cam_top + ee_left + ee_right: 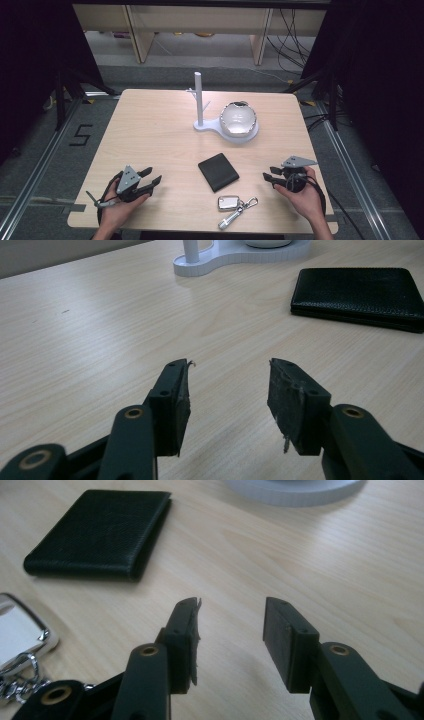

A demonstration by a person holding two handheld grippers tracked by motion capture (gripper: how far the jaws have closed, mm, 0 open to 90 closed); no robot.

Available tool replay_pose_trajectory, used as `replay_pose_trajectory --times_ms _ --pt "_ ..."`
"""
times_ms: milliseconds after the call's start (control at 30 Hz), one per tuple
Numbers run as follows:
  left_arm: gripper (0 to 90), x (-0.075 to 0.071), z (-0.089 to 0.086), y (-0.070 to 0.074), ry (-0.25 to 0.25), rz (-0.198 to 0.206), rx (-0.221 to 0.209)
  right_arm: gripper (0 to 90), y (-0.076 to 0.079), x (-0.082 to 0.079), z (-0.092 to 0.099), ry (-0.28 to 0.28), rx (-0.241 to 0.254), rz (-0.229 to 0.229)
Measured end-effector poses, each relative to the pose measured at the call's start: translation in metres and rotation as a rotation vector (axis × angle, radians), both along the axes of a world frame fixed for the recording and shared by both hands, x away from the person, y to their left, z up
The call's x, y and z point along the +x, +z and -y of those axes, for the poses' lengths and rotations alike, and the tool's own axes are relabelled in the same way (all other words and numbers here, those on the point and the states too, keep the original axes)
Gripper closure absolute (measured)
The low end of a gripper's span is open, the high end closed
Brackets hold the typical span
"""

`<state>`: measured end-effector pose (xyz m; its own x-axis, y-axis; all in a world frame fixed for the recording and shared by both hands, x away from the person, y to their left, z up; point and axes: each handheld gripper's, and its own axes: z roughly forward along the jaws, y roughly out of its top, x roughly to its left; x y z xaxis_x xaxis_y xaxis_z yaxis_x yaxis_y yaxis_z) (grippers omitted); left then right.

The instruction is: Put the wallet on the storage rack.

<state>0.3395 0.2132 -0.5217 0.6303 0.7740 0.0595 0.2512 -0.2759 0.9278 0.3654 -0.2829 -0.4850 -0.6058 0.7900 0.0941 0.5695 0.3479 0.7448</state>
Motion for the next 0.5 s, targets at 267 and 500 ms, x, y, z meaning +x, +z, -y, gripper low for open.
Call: replay_pose_trajectory --times_ms 267,500 --pt "50.5 0.005 0.007 0.003 -0.011 0.024 0.037 55.3 0.016 0.007 -0.023 0.210 -0.196 0.045" --pt "48.4 0.003 0.009 0.004 -0.013 0.030 0.044 52.7 0.022 0.016 -0.053 0.383 -0.316 0.029"
